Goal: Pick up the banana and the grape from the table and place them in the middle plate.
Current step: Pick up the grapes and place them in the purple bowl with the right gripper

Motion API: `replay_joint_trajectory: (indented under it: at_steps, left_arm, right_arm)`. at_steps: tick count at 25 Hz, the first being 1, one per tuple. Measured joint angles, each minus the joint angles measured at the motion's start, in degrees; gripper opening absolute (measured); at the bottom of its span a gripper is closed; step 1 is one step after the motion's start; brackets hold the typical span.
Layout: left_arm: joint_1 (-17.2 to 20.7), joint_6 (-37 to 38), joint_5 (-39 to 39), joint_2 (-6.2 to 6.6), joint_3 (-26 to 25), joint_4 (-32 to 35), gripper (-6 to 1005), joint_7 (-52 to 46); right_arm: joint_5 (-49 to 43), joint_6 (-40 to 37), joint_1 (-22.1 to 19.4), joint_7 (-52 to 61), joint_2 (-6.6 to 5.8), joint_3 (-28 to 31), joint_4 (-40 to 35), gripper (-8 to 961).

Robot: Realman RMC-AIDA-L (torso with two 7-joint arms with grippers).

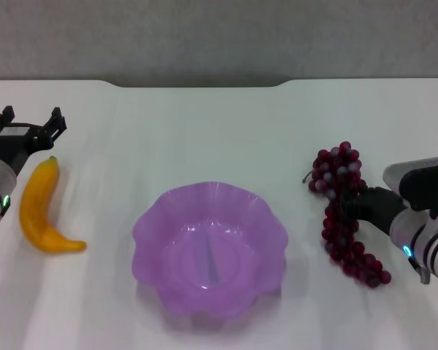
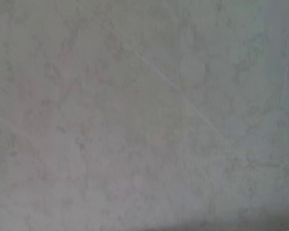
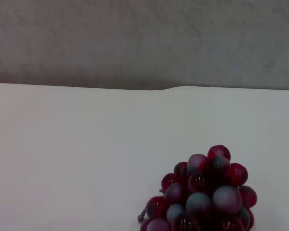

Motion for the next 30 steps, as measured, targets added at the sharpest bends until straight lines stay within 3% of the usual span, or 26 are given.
replay_joint_trajectory:
  at_steps: [30]
  left_arm:
    - [-0.09,0.0,0.0,0.0,0.8,0.0,884,-0.09]
  right_arm:
    - [0.24,-0.08,0.0,0.08,0.0,0.23,0.23,273]
